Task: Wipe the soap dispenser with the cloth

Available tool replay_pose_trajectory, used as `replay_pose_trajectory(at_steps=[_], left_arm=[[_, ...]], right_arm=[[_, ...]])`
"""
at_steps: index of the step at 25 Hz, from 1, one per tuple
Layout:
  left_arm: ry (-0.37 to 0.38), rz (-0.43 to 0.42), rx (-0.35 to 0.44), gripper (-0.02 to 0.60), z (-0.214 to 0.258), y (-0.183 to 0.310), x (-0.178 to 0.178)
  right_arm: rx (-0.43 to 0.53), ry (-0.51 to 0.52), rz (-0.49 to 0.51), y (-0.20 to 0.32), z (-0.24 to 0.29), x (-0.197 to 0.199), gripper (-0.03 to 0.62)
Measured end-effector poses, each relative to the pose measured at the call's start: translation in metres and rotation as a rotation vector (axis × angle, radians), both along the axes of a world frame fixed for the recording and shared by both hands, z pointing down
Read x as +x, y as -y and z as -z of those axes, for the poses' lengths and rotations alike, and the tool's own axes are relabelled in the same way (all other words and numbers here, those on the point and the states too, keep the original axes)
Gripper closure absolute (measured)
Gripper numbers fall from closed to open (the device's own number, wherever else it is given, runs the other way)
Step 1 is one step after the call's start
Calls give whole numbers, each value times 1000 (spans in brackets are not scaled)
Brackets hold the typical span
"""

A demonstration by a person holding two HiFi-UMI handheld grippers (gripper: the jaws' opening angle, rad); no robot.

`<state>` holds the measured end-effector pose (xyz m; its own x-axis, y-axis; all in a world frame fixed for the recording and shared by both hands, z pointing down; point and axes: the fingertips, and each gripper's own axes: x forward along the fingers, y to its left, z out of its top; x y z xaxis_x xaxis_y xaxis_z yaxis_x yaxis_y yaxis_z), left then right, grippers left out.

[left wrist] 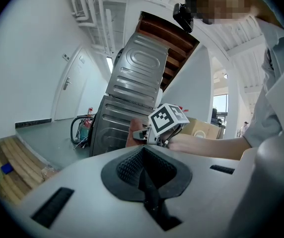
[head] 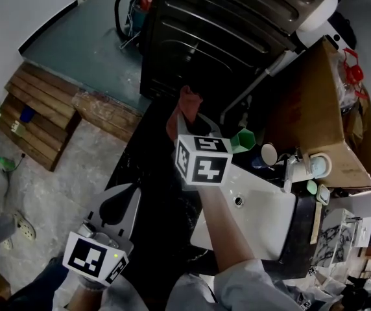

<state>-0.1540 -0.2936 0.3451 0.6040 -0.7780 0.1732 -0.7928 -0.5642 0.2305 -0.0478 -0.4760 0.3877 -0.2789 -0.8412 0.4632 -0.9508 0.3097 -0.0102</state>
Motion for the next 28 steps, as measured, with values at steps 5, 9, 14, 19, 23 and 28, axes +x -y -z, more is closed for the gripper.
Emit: replay_pose_trajectory(at_steps=[5, 9, 14, 19, 23, 28], left_arm=[[1, 14, -2, 578, 0, 1, -6], [-3, 21, -9, 578, -2, 2, -9], [-4, 17, -8, 578, -4, 3, -8], [-10, 9, -4, 578, -3, 3, -5], [-10, 0, -4, 578, -3, 3, 0], [-10, -9, -2, 578, -2, 2, 5]], right_arm=[[-54, -28, 39, 5, -21, -14, 516], [-101, -43, 53, 8, -40, -17, 516], [-150, -47, 86, 1, -54, -17, 516], [-173, -51, 92, -10, -60, -11, 516], [-181, -32, 74, -17, -63, 1, 516], [-187, -14, 47, -26, -63, 18, 516]])
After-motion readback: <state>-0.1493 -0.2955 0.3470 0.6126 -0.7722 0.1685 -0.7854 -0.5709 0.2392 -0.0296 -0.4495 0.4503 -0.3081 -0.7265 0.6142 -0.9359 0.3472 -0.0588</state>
